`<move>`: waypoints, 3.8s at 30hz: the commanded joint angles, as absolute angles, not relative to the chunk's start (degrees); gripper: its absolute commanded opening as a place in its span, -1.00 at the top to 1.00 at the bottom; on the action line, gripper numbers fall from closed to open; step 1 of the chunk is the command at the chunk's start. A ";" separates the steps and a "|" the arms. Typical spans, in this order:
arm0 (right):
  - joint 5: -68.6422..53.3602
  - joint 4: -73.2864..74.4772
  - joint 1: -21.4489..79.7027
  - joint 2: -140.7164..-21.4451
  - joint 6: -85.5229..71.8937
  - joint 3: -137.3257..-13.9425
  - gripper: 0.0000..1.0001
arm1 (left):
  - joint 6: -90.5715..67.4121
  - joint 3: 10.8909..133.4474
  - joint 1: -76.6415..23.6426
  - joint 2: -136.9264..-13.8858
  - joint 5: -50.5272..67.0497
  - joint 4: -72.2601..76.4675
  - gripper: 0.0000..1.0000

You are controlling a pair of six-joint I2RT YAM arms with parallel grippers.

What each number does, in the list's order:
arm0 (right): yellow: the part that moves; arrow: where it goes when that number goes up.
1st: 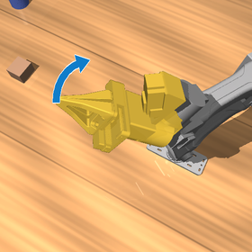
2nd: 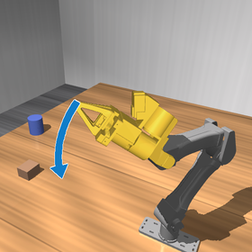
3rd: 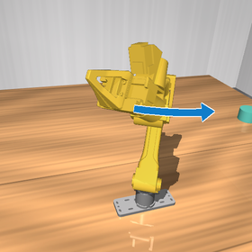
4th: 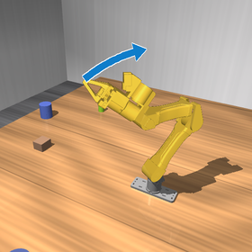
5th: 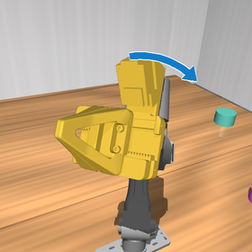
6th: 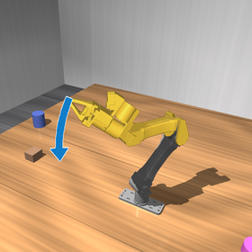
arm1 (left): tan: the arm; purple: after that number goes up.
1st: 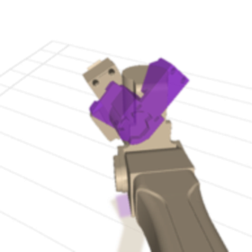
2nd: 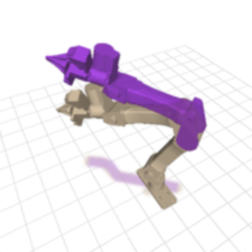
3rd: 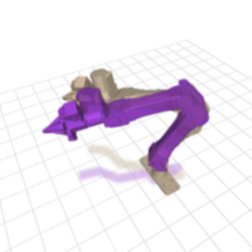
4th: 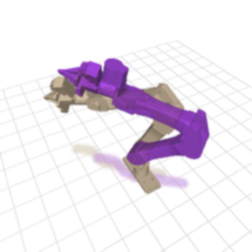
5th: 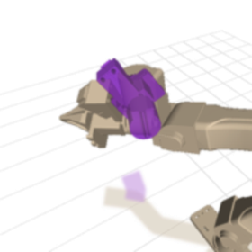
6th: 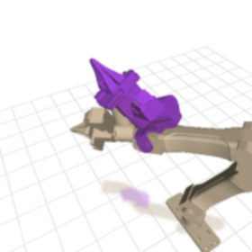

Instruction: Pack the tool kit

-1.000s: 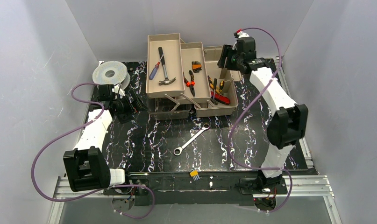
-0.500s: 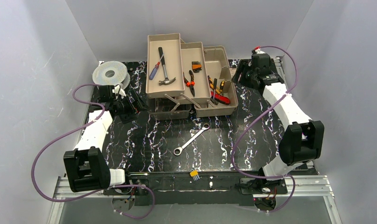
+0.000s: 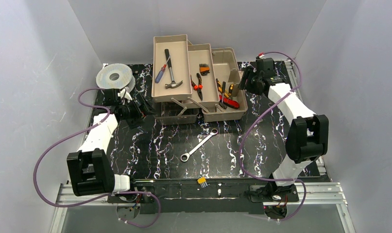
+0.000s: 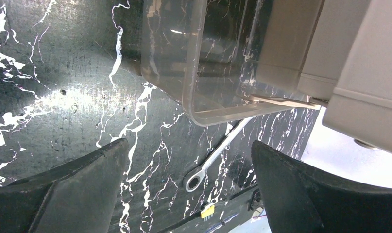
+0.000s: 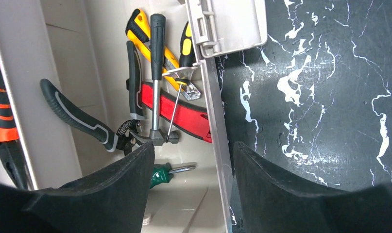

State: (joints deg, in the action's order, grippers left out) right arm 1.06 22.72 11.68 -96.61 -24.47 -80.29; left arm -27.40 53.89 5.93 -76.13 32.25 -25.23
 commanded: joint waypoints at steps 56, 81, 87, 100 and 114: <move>-2.25 24.66 13.10 -86.12 -28.14 -71.00 -0.04 | -37.77 56.37 6.33 -82.74 35.20 -14.39 -0.95; -5.08 20.91 13.10 -89.02 -27.63 -68.39 -0.04 | -37.12 57.69 3.79 -92.65 26.50 -2.81 0.16; -1.98 21.14 13.13 -89.62 -28.71 -66.83 -0.04 | -31.07 57.20 -3.45 -89.53 13.92 -3.58 0.60; -2.66 21.10 13.46 -92.25 -29.15 -67.39 -0.04 | -25.36 58.28 -8.30 -82.62 0.46 -5.69 1.00; -5.10 20.65 14.29 -89.72 -28.37 -67.06 -0.04 | -14.70 70.58 -15.75 -76.75 -17.20 -16.80 1.00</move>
